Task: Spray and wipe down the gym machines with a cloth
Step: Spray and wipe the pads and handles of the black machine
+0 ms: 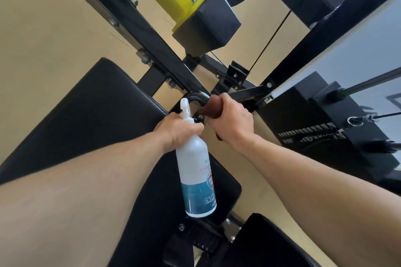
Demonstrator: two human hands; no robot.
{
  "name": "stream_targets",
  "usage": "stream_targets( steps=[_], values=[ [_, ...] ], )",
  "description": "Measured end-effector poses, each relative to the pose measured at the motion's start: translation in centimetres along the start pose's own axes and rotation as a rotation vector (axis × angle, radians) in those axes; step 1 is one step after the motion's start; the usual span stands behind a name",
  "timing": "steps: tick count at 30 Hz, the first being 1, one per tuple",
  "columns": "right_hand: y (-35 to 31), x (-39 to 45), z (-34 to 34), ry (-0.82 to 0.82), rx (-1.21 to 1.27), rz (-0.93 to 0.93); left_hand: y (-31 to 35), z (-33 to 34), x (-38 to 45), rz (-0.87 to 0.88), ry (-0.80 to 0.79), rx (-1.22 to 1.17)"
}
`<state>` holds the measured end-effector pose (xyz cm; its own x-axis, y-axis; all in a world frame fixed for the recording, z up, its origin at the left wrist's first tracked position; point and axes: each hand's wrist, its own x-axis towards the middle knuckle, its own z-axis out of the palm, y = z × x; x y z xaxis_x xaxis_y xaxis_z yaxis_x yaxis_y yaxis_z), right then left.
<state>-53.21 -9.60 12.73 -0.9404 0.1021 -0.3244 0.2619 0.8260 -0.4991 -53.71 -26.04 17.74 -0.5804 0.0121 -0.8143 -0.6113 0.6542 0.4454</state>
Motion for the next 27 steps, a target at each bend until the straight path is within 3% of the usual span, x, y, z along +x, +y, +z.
stream_targets(
  steps=[2, 5, 11, 19, 22, 27],
  values=[
    [-1.7, 1.2, 0.5, 0.013, -0.021, -0.059, -0.1, 0.1, 0.0, 0.011, 0.019, -0.005],
    [0.9, -0.2, 0.1, -0.028, -0.019, -0.069, -0.1, 0.3, 0.0, 0.019, 0.061, -0.038],
    [8.2, -4.2, -1.6, -0.179, -0.055, 0.155, -0.5, 0.7, 0.3, 0.038, 0.047, -0.067],
    [-1.5, 1.7, 0.4, -0.025, 0.040, -0.083, -0.6, 0.6, 0.7, 0.049, 0.055, -0.064],
    [1.6, 0.0, 0.0, -0.039, -0.028, -0.098, -0.5, 0.8, 0.6, 0.050, 0.070, -0.054],
    [7.7, -3.8, -1.4, -0.165, -0.046, 0.090, -0.3, 0.8, -0.1, 0.045, 0.079, -0.070]
  ],
)
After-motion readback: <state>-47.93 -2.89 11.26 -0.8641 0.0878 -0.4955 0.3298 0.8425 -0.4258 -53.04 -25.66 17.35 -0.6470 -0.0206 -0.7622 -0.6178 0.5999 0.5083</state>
